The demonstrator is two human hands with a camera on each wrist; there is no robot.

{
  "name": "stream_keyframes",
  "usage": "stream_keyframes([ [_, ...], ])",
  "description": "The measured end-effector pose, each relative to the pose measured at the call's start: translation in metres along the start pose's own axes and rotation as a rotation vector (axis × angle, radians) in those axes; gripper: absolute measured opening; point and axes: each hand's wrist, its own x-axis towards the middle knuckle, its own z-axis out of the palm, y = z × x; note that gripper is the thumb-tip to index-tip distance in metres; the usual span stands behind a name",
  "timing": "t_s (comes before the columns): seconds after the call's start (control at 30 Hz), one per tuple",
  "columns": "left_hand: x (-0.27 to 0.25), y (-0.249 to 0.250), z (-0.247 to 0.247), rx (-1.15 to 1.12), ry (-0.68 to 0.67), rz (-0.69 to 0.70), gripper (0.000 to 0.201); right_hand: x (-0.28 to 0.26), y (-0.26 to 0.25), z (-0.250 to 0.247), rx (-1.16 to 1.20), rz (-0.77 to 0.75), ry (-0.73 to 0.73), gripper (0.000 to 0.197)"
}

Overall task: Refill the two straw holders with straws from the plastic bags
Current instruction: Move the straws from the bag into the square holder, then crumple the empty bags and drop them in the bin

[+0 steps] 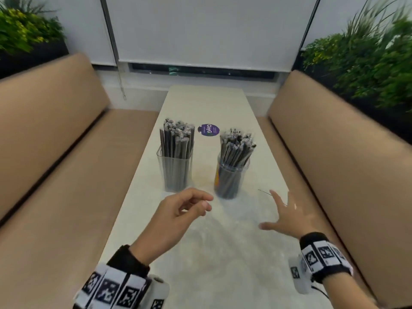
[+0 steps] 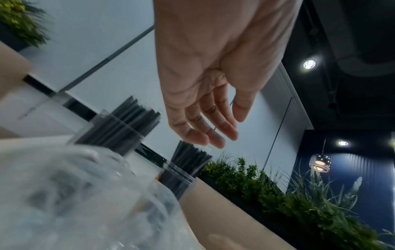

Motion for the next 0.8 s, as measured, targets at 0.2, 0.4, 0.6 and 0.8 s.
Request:
stream_keyframes([
  [0.2,-0.002,0.009,0.063,0.03,-0.081,-0.06,0.013,0.014,0.032,0.046,0.203,0.062,0.06,0.107],
  [0.4,-0.001,0.012,0.096,0.198,-0.082,-0.131,0.025,-0.022,0.05,-0.001,0.503,-0.066,0.277,0.044],
  [0.6,0.01,0.033,0.119,-0.02,0.043,-0.261,0.091,-0.136,0.026,-0.072,0.897,-0.346,0.679,0.016],
  [0.8,0.024,0.04,0.086,-0.411,0.235,-0.206,0.015,-0.159,-0.003,-0.061,0.959,-0.486,0.554,0.036],
])
